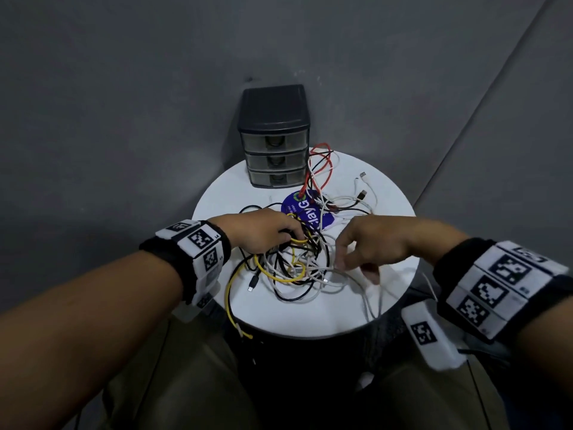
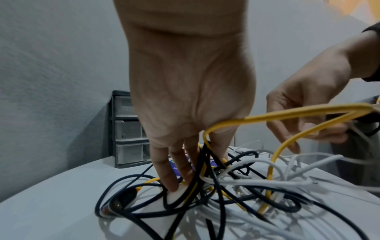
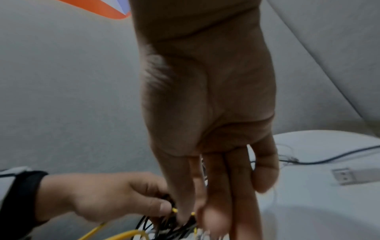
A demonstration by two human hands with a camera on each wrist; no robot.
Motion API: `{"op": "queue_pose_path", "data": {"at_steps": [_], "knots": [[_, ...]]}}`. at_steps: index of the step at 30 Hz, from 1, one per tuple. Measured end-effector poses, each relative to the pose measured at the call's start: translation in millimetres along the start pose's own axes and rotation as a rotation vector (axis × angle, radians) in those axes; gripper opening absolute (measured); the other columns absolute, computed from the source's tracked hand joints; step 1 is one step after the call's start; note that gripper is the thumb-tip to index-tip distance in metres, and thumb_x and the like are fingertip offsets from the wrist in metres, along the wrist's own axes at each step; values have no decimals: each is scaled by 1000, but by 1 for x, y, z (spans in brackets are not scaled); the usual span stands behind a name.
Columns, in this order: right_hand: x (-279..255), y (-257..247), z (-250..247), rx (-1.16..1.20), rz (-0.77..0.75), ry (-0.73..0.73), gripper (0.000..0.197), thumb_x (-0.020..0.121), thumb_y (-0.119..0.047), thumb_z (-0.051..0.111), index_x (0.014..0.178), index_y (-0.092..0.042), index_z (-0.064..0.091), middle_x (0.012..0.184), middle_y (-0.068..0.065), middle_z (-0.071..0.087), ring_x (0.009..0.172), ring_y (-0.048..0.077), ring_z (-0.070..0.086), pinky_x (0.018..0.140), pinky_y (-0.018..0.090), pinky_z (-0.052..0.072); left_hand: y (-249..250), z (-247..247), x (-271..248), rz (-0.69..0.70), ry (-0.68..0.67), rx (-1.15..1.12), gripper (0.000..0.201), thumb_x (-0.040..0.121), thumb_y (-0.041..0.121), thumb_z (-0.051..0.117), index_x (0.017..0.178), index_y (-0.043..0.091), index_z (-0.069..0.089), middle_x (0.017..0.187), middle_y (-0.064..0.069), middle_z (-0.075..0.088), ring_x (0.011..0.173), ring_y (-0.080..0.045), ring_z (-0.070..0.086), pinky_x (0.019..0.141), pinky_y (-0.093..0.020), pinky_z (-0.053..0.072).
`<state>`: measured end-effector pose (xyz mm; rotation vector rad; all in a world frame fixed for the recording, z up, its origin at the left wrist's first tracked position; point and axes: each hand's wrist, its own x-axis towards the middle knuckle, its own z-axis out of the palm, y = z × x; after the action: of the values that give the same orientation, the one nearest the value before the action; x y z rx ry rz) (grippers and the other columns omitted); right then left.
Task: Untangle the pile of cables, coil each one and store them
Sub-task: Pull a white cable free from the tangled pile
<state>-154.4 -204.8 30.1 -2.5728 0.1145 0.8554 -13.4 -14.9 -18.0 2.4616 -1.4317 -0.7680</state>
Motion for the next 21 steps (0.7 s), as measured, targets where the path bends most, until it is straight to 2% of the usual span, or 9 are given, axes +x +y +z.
{"op": "queue_pose_path", "data": {"at_steps": [3, 5, 7, 10, 12, 14, 17, 19, 21], "knots": [[14, -1, 2, -32, -64, 209, 12, 92, -20, 64, 88, -24, 74, 64, -8, 70, 70, 8, 65, 76, 26, 50, 0, 0, -2, -5, -18, -8, 31, 107, 20, 46, 132, 29, 62, 106, 13, 58, 96, -8, 55, 76, -18, 38], [28, 0, 4, -93, -115, 367, 11, 92, -20, 65, 89, -22, 75, 79, -9, 68, 80, 13, 61, 78, 30, 49, 1, 0, -2, -13, -29, -19, 31, 106, 19, 47, 131, 27, 63, 110, 11, 57, 102, -11, 55, 79, -22, 37], [43, 2, 8, -146, -147, 437, 11, 93, -21, 65, 90, -21, 76, 89, -4, 70, 88, 19, 62, 79, 31, 49, 3, -1, -2, -17, -48, -19, 31, 105, 17, 47, 131, 27, 63, 110, 9, 56, 102, -12, 53, 80, -23, 36], [64, 10, 17, -195, -157, 426, 16, 93, -19, 64, 97, -23, 79, 100, 1, 70, 96, 23, 62, 81, 33, 50, 6, -4, -4, -35, -70, -3, 32, 105, 16, 47, 130, 27, 62, 109, 9, 54, 100, -12, 51, 80, -23, 36], [75, 14, 25, -247, -170, 417, 17, 92, -19, 64, 99, -27, 78, 104, 4, 58, 101, 26, 57, 83, 39, 51, 8, -6, -6, -44, -87, 13, 32, 104, 16, 47, 130, 28, 62, 110, 8, 54, 102, -13, 51, 84, -26, 39], [82, 16, 30, -274, -165, 429, 17, 88, -19, 65, 96, -31, 75, 104, 2, 48, 104, 28, 53, 81, 41, 52, 8, -7, -8, -57, -104, 15, 34, 103, 14, 48, 129, 29, 62, 116, 5, 57, 106, -16, 54, 91, -31, 45], [86, 13, 30, -336, -160, 432, 13, 85, -19, 70, 90, -31, 72, 104, 0, 46, 103, 27, 51, 78, 39, 50, 9, -7, -8, -68, -118, 17, 36, 100, 10, 49, 127, 28, 64, 122, 2, 59, 110, -19, 55, 96, -36, 47], [85, 10, 26, -329, -204, 440, 10, 82, -18, 72, 83, -28, 70, 102, 1, 47, 98, 26, 51, 78, 40, 51, 11, -7, -8, -71, -101, 21, 31, 97, 13, 50, 118, 29, 66, 114, 3, 54, 106, -21, 56, 95, -36, 47], [84, 10, 21, -249, -256, 451, 13, 80, -16, 74, 75, -26, 69, 98, 2, 47, 92, 26, 52, 77, 41, 51, 14, -7, -5, -103, -15, 0, 9, 94, 29, 54, 100, 32, 60, 106, 2, 44, 100, -23, 54, 97, -39, 46]]}}
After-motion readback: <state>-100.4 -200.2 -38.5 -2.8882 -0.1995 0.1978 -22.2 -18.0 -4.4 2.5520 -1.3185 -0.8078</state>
